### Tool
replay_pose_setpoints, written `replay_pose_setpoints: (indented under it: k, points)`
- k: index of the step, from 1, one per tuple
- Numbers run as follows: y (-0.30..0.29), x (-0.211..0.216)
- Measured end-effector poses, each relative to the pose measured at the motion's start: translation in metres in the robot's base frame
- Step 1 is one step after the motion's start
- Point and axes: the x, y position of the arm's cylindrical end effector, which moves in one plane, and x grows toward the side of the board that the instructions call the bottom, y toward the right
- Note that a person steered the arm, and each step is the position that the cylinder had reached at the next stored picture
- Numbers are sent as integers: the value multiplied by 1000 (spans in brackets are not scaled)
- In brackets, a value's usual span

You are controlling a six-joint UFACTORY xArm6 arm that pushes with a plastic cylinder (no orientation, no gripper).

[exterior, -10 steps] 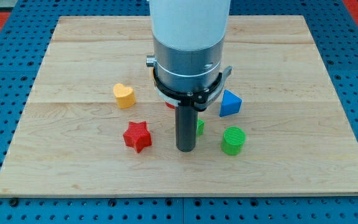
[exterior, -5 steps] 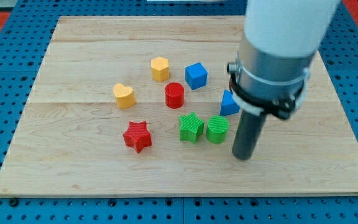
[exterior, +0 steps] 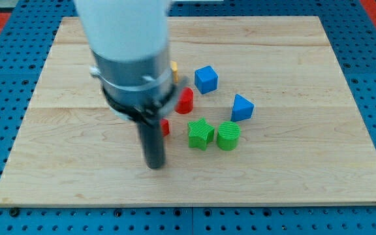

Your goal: Place the green circle blue triangle diagonal to the top right side of the green star

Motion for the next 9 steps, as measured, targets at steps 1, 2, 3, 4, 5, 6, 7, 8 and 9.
replay_pose_setpoints:
  k: [1, 2, 3, 4, 5, 6, 7, 8, 9]
  points:
    - [85, -13]
    - [103, -29]
    - [105, -30]
    - [106, -50]
    - [109, -57]
    - [112, -77]
    - [112, -89]
    - [133, -89]
    - [144, -102]
